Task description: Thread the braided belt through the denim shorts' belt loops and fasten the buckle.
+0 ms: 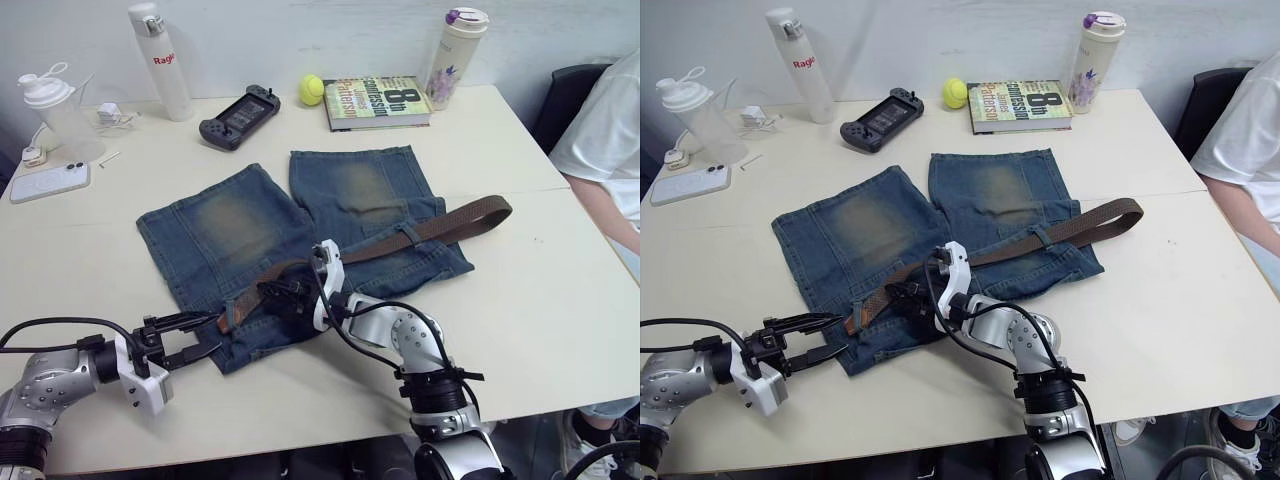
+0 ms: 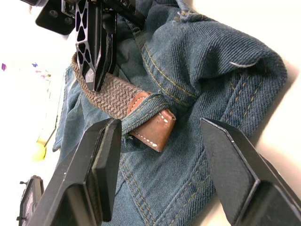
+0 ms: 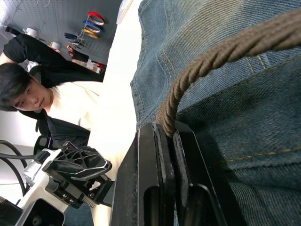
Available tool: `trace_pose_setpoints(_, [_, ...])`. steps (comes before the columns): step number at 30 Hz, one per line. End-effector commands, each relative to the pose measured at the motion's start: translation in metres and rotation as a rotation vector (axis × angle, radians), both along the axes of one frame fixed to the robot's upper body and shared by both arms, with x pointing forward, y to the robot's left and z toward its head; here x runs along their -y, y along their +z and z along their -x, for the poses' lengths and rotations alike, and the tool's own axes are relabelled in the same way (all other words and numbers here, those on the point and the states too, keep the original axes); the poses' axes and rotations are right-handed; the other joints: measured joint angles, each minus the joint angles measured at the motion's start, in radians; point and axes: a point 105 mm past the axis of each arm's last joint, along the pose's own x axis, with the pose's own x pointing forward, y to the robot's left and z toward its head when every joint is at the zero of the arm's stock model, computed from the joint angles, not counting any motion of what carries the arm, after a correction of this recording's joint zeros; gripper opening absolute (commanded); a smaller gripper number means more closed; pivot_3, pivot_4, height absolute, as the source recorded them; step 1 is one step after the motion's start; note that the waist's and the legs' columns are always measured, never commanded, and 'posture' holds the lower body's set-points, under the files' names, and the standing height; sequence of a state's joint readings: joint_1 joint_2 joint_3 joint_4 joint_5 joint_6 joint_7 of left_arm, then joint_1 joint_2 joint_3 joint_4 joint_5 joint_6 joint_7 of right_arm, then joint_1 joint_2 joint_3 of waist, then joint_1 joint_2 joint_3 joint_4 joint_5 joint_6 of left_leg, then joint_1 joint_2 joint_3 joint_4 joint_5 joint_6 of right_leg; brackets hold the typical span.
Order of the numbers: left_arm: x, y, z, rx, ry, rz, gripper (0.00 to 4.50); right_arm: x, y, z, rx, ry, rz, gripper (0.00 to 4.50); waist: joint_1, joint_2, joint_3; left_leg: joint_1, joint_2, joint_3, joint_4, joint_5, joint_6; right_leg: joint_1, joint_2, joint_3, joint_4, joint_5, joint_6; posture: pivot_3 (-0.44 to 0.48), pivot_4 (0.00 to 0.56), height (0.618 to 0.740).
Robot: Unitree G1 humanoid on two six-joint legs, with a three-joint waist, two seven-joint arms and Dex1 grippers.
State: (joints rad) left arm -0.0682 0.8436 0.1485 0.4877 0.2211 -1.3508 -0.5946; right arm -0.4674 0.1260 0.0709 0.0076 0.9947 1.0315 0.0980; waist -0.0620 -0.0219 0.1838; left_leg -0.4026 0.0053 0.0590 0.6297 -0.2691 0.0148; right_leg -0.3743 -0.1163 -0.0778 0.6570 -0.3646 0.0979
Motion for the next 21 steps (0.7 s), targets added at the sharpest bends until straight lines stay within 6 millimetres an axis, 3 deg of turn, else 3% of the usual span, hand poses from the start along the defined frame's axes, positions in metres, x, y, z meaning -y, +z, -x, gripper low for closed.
trace_pose_setpoints(1, [0.0029,0.0014,-0.0066,0.026,0.044,0.06,2.95,-0.0077,-0.0069,0.0064,-0.034,0.042,0.009,0.0,0.0,0.0,0.0,0.0,0.0,0.0,0.0,0.0,0.0,0.0,0.0,0.0,0.0,0.0,0.0,0.0,0.15,0.74])
trace_pose_setpoints(11, [0.0073,0.0015,-0.0107,0.047,0.113,0.158,2.95,-0.007,-0.0074,0.0058,-0.033,0.041,0.014,0.0,0.0,-0.001,-0.001,0.0,0.002,0.002,0.0,0.0,-0.001,-0.001,0.0,0.0,0.001,0.0,0.0,0.0,0.15,0.74])
trace_pose_setpoints(21, [0.004,0.0031,-0.0056,0.054,0.116,0.123,2.95,-0.007,-0.0084,0.0063,-0.04,0.042,0.018,0.0,0.001,-0.001,-0.001,0.0,0.002,0.003,0.0,-0.001,-0.001,-0.001,0.0,-0.001,0.0,0.0,-0.001,0.0,0.15,0.74])
